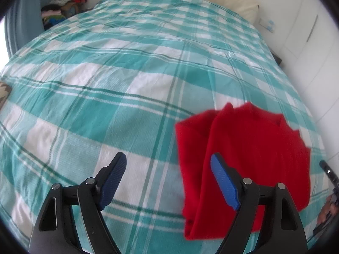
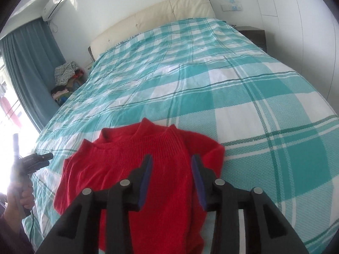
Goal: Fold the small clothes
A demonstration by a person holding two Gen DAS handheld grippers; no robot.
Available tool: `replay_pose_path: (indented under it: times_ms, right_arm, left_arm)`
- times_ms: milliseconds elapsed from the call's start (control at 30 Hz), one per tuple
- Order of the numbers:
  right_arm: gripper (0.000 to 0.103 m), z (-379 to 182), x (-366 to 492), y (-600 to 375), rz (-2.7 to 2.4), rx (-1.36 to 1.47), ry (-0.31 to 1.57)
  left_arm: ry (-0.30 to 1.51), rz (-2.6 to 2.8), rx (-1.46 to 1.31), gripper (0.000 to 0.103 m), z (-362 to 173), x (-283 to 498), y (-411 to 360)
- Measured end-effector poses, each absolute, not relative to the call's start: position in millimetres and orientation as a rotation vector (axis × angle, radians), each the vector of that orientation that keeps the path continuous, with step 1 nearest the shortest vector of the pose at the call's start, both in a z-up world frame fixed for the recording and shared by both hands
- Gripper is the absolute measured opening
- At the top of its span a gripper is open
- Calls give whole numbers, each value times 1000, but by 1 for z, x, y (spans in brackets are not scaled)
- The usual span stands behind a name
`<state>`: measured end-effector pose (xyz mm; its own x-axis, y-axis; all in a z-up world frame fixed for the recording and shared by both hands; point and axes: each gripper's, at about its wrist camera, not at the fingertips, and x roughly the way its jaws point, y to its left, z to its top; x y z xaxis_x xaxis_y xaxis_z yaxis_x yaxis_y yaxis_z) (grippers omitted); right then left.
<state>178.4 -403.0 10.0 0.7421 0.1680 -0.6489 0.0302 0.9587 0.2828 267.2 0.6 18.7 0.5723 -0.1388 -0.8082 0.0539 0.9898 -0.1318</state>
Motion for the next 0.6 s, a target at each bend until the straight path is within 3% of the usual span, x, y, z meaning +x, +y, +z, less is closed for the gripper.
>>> replay_pose_path:
  times_ms: [100, 300, 433, 600]
  right_arm:
    - [53, 8, 139, -388, 94, 209, 751]
    - [67, -15, 60, -353, 36, 195, 772]
    - [67, -41, 25, -335, -41, 192, 697]
    - [68, -62, 15, -333, -98, 146, 626]
  left_arm:
    - [931, -136, -26, 95, 13, 209, -5]
    - [920, -124, -103, 98, -25, 139, -10]
    - [913, -66, -55, 98, -59, 128, -28]
    - [887, -95, -86, 102, -65, 128, -24]
